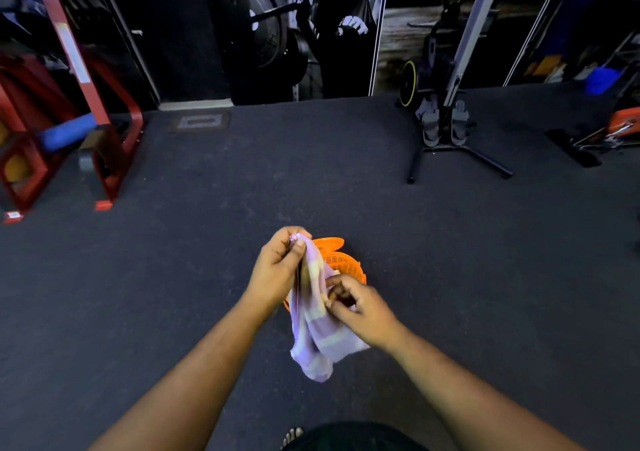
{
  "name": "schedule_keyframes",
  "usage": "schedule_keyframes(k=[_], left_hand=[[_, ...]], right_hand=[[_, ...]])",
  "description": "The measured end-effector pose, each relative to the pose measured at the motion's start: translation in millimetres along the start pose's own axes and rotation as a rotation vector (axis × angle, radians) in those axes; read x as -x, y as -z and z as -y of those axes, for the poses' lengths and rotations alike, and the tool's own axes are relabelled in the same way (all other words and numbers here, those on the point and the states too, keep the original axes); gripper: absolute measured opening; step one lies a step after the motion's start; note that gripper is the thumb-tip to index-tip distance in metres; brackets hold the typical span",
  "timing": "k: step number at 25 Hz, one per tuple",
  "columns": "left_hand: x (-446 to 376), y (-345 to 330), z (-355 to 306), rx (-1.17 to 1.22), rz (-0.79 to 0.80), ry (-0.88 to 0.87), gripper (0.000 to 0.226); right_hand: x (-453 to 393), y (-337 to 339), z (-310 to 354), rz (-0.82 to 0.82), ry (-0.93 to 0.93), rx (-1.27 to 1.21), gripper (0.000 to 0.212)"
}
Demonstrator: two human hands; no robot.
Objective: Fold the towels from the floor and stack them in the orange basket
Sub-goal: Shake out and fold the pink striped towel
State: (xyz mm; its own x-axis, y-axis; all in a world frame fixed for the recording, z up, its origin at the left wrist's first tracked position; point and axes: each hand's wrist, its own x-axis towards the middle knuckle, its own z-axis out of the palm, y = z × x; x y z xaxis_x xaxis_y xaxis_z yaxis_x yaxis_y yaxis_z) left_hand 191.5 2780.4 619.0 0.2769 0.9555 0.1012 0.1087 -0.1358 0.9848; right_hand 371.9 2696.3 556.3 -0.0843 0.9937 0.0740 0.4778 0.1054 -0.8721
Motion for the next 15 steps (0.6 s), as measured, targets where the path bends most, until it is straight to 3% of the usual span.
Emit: schedule_keyframes(k=[3,5,8,12,13,15], left_hand=[[-2.2,-4.2,-15.1,0.047,-0.074,-0.054,0.016],[-2.2,-6.3,-25.1,0.062,-0.079,-0.086,0.016],[1.8,-15.3,-39.1,0.1,-0.09,-0.098,0.019],[1.3,-15.2,-54.6,0.167,-0.159,-0.161,0.019],[0.0,-12.8,-56.2,0.177,-0.163,-0.177,0.018],[-0.2,-7.5,-58.3,0.179,-0.178,-0.201,0.017]], right_hand=[[5.2,-16.5,14.1,-0.259,0.057,0.092,0.009],[5.2,-23.1,22.7,-0.358,0.106,0.042,0.011],[0.4,-34.5,22.2,-0.188,0.062,0.051,0.019],[2.6,-39.5,6.7,0.179,-0.389,0.732,0.047],[5.1,-37.5,8.5,0.158,-0.397,0.807,0.05],[4.2,-34.0,20.6,0.035,-0.167,0.764,0.036]])
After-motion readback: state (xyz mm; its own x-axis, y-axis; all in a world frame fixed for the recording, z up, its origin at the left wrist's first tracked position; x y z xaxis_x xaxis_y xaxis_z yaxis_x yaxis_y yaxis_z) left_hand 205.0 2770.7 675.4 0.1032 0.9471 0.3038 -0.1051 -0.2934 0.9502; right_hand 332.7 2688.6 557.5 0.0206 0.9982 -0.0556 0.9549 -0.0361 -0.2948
